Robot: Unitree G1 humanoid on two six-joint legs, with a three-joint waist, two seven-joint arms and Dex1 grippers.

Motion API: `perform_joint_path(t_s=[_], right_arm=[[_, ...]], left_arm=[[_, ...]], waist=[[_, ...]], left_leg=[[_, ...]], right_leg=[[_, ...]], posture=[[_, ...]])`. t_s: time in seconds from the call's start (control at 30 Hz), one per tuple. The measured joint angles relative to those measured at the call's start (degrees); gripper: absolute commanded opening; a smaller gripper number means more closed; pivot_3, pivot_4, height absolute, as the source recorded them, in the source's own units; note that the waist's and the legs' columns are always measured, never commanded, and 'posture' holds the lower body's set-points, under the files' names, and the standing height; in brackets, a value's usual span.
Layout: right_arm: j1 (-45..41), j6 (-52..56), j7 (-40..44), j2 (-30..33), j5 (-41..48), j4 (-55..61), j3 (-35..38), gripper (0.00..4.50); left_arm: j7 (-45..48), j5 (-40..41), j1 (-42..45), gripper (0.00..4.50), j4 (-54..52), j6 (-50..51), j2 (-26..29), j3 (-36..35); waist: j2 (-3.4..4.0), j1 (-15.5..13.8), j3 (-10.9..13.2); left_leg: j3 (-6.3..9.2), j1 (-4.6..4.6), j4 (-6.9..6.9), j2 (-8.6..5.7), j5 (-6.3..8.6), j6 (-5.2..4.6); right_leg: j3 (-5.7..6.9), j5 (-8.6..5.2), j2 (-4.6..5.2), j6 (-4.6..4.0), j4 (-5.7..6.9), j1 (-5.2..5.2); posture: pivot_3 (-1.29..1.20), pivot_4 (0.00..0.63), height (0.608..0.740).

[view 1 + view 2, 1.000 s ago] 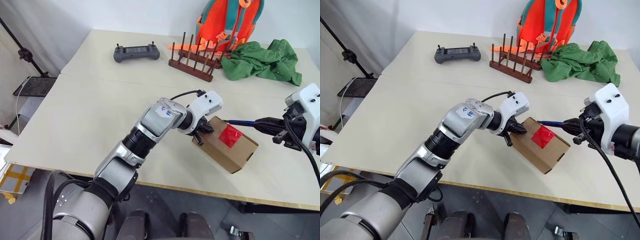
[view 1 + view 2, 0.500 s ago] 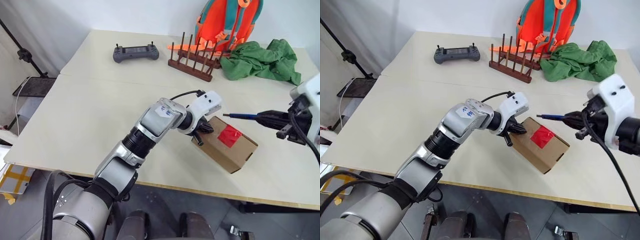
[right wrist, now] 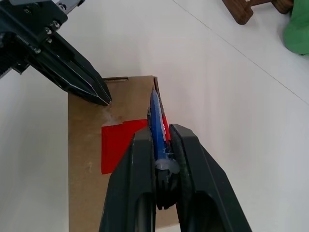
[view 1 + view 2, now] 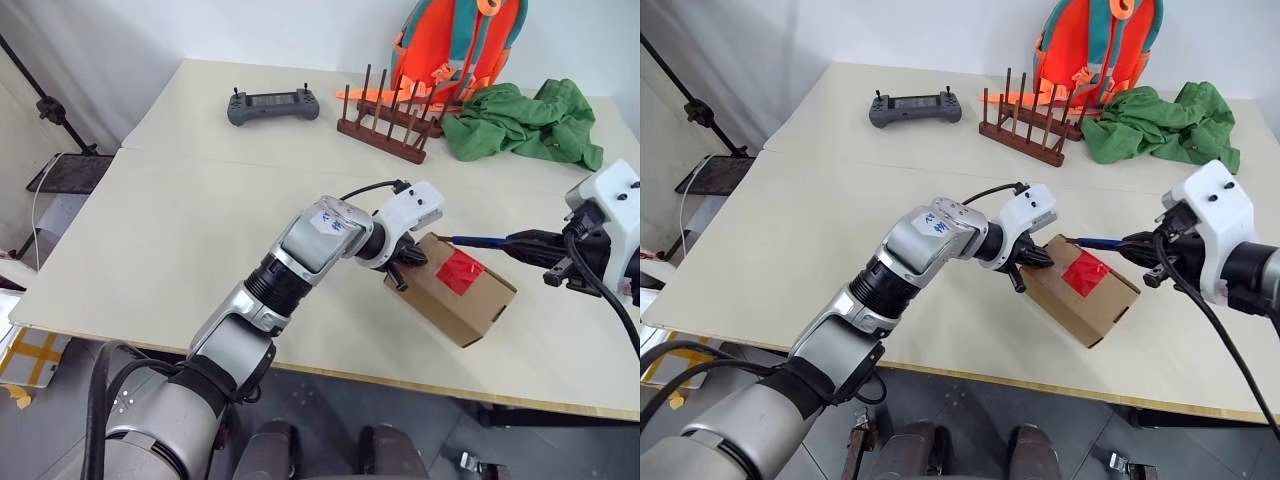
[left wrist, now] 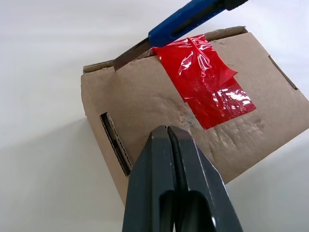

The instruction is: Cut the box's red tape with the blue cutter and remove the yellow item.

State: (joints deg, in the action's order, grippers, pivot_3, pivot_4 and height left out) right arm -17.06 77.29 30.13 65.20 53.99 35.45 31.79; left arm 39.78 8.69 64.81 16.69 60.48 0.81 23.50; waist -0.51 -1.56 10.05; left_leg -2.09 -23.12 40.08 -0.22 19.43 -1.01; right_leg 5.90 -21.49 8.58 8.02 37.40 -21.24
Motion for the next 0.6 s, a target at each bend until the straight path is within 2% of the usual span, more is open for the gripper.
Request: perform_joint_path(t_s=[0.6], right_arm=[[2.4, -0.8, 0.3, 0.4, -0.5, 0.1, 2.0, 0.16]], left_arm=[[-0.2, 0.2, -0.3, 0.04, -0.8, 0.8, 0.3, 0.0]], waist=[[0.00, -0.1, 0.0]], left_leg=[[0.02, 0.00, 0.01, -0.01, -0.01, -0.01]], right_leg=[[0.01, 0.01, 0.01, 0.02, -0.01, 0.04]], posture=[[0.00, 0.150, 0.740]])
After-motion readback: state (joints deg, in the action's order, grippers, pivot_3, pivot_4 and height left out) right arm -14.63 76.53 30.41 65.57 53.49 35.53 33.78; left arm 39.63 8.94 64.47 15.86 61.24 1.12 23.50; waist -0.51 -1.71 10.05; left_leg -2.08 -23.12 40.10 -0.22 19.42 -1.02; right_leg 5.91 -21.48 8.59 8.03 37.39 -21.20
